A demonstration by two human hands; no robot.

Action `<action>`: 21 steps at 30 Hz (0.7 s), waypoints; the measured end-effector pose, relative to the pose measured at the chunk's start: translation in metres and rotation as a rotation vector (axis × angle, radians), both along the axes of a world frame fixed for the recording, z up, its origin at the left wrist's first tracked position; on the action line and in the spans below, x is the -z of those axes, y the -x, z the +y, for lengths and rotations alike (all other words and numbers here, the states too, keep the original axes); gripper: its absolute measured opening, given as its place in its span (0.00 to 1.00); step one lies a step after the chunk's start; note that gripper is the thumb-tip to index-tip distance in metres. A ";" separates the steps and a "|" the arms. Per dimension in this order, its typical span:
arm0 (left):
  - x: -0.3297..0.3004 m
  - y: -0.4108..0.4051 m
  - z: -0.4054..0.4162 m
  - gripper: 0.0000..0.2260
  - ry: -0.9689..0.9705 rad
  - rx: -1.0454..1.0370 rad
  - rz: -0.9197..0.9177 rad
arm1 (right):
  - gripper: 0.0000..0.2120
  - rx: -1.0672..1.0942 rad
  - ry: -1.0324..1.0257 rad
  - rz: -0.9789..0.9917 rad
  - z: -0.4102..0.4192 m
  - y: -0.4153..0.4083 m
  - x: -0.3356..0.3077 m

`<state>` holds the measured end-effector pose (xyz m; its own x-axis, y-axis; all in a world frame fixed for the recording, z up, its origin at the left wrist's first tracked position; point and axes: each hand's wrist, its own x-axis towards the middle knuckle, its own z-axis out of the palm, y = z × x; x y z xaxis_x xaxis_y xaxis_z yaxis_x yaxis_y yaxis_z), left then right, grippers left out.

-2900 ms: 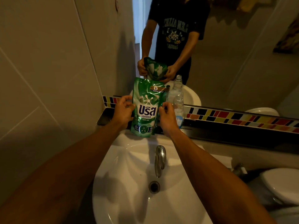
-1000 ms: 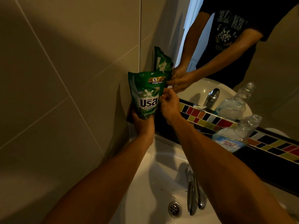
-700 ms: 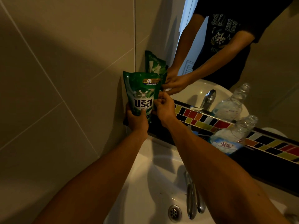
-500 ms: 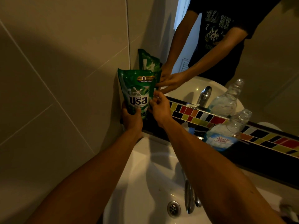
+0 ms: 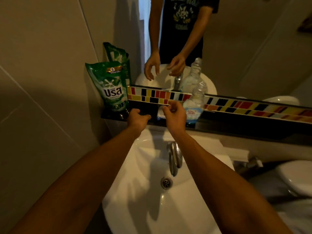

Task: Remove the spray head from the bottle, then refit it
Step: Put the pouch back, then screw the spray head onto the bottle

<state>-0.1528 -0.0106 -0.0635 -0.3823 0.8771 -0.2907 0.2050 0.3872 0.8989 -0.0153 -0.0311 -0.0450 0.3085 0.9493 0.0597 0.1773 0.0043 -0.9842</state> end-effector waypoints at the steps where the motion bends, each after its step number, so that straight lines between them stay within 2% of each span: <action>1: -0.001 -0.008 -0.002 0.26 0.002 0.053 0.054 | 0.08 0.058 -0.007 0.021 -0.008 -0.012 0.000; 4: 0.000 -0.026 0.000 0.31 0.034 0.161 0.144 | 0.11 0.164 0.014 0.074 -0.026 -0.048 0.007; 8: 0.005 -0.042 0.011 0.29 0.052 0.221 0.209 | 0.27 0.173 0.001 0.131 -0.031 -0.090 0.007; 13: 0.010 -0.062 0.021 0.27 0.078 0.199 0.259 | 0.38 0.045 0.016 -0.063 -0.009 -0.127 -0.006; 15: 0.015 -0.069 0.024 0.25 0.069 0.200 0.271 | 0.38 -0.065 0.020 -0.066 0.001 -0.137 -0.016; 18: 0.023 -0.075 0.030 0.21 0.076 0.187 0.304 | 0.32 -0.194 0.031 -0.019 0.016 -0.146 -0.029; 21: 0.030 -0.080 0.036 0.20 0.094 0.147 0.296 | 0.26 -0.264 0.074 -0.051 0.027 -0.151 -0.032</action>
<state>-0.0727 0.0252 -0.0938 -0.3333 0.9039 -0.2680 0.5115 0.4122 0.7540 0.1358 -0.0042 -0.0134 0.0482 0.9988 -0.0038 0.2294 -0.0147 -0.9732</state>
